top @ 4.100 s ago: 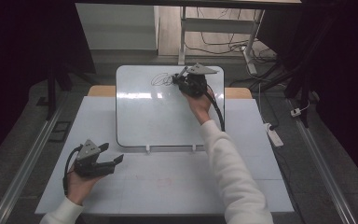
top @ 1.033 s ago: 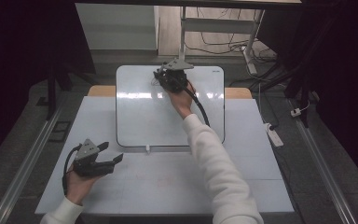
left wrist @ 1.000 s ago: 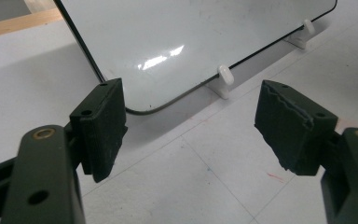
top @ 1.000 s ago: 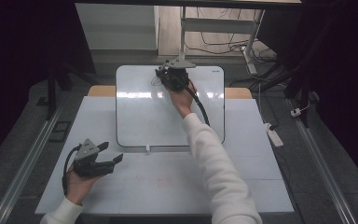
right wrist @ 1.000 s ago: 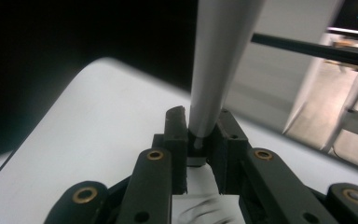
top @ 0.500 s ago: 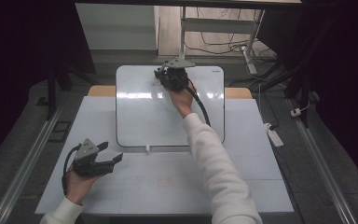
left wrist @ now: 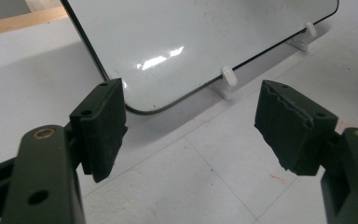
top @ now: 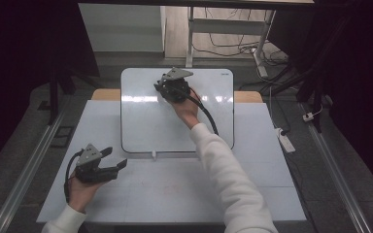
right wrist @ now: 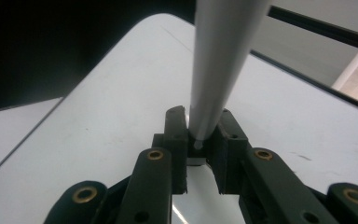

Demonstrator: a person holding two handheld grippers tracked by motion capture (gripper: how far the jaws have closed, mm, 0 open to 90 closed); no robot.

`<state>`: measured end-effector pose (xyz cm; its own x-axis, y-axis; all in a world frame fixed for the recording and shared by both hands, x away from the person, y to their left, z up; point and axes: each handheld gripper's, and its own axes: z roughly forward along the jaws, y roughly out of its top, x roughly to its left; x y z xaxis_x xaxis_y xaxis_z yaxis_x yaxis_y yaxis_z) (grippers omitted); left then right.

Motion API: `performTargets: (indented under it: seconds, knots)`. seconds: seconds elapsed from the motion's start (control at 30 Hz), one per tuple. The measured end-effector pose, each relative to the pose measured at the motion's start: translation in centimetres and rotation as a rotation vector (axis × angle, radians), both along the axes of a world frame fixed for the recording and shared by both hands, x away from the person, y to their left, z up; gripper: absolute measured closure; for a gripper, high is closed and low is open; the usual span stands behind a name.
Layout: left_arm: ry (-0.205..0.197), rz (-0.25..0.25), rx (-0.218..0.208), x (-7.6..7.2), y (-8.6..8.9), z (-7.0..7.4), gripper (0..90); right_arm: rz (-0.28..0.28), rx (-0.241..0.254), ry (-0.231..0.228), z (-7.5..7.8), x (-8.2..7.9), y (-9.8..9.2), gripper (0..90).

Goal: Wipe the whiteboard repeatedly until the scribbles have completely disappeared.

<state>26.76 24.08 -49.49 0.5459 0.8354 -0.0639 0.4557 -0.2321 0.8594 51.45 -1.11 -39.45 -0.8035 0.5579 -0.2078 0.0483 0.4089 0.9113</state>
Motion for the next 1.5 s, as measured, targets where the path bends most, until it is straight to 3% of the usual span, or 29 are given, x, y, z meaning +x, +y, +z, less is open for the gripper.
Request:
performTargets:
  seconds: [0.03,0.13,0.2,0.3,0.4,0.43,0.5,0.6,0.7,0.83,0.9,1.07,1.13,1.27,1.33,1.37,1.5]
  knots:
    - [-0.001,-0.001,0.001,0.0,0.0,0.0,26.0,-0.008,0.004,0.000,0.1,0.1,-0.2,77.7]
    - [-0.007,0.002,-0.001,-0.2,0.0,0.1,26.0,-0.093,0.087,0.020,0.7,1.0,-1.7,77.7]
    - [-0.005,0.001,-0.002,-0.1,0.1,0.1,26.0,-0.095,0.121,0.040,0.7,1.2,-2.1,77.6]
    - [0.003,0.000,-0.003,0.1,0.0,0.0,26.0,-0.021,0.097,0.058,0.0,0.4,-1.2,77.6]
    - [-0.001,0.002,0.000,-0.1,0.1,0.0,26.0,-0.006,0.052,0.028,-0.4,0.0,-0.7,77.7]
    - [-0.002,0.003,-0.003,-0.1,0.1,0.0,26.0,-0.018,0.066,0.039,-0.3,0.2,-1.0,77.7]
    - [-0.003,0.007,-0.008,-0.2,0.2,0.1,26.0,-0.084,0.086,0.013,0.3,0.8,-2.2,77.7]
    - [-0.003,0.007,-0.010,-0.1,0.2,0.0,26.0,-0.179,0.155,0.000,1.3,1.8,-4.3,77.7]
    - [-0.001,0.005,-0.009,0.0,0.2,0.0,26.0,-0.196,0.184,0.010,1.5,2.0,-4.9,77.7]
    - [0.000,0.005,-0.005,0.0,0.1,0.0,26.0,-0.097,0.130,0.030,0.4,1.0,-3.2,77.7]
    - [-0.002,0.005,-0.003,-0.1,0.1,0.0,26.0,-0.090,0.091,0.005,0.2,0.7,-2.9,77.7]
    - [-0.002,0.005,-0.005,-0.1,0.1,0.0,26.0,-0.173,0.192,0.012,1.2,2.1,-4.7,77.7]
    - [-0.001,0.004,-0.005,0.0,0.1,0.0,26.0,-0.167,0.190,0.009,1.1,1.9,-4.5,77.7]
    - [0.000,0.004,-0.004,0.1,0.1,0.0,26.0,-0.016,0.087,0.035,-0.4,0.4,-1.8,77.7]
    - [-0.002,0.005,-0.003,0.0,0.1,0.0,26.0,0.005,0.055,0.019,-0.7,-0.2,-1.3,77.6]
    - [-0.004,0.005,-0.004,-0.1,0.2,0.0,26.0,-0.004,0.050,0.013,-0.6,-0.1,-1.5,77.7]
    - [-0.009,0.009,-0.008,-0.2,0.2,0.1,26.0,-0.149,0.141,0.030,0.4,0.9,-4.0,77.7]
